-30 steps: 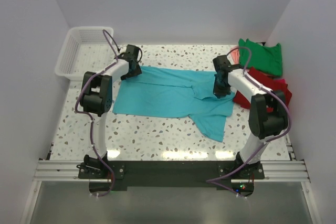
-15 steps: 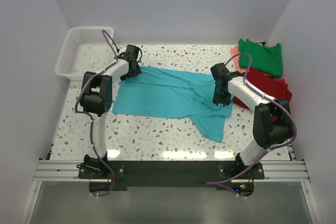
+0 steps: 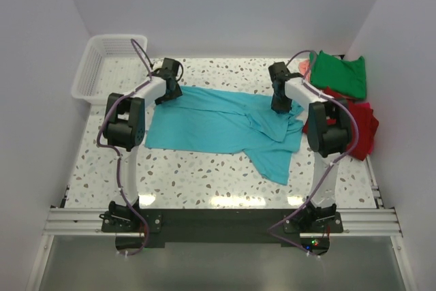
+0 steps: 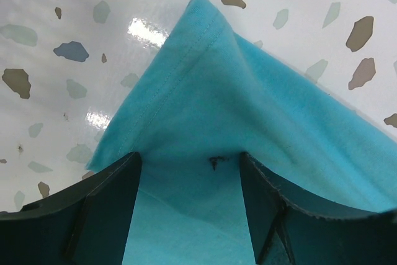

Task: Fold and stack the t-shirts
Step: Fold the tshirt

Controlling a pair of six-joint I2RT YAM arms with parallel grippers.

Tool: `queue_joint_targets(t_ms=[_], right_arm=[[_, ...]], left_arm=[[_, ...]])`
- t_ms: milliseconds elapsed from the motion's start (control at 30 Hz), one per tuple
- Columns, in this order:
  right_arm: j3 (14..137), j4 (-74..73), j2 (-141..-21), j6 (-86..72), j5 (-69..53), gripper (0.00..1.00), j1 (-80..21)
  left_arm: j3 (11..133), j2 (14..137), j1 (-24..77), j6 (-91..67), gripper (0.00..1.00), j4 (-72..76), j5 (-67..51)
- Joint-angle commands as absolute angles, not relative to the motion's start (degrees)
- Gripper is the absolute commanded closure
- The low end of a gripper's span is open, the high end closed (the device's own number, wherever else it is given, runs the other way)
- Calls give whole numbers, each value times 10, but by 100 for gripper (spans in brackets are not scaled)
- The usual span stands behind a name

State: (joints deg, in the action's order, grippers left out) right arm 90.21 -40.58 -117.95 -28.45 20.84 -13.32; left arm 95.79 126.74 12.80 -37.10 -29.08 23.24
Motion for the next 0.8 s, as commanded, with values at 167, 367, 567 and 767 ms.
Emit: queue_joint_targets(t_ms=[167, 367, 567, 767], right_arm=[[1005, -403, -1269, -262, 196, 71, -94], [1092, -428, -1345, -251, 154, 69, -77], [1263, -496, -1437, -235, 111, 66, -69], [1390, -533, -1510, -227, 89, 63, -62]], left_arm=[[957, 1269, 104, -372, 30, -341, 263], [988, 1284, 101, -372, 30, -350, 259], [1043, 1316, 101, -368, 30, -366, 252], [1105, 1360, 101, -365, 30, -379, 238]])
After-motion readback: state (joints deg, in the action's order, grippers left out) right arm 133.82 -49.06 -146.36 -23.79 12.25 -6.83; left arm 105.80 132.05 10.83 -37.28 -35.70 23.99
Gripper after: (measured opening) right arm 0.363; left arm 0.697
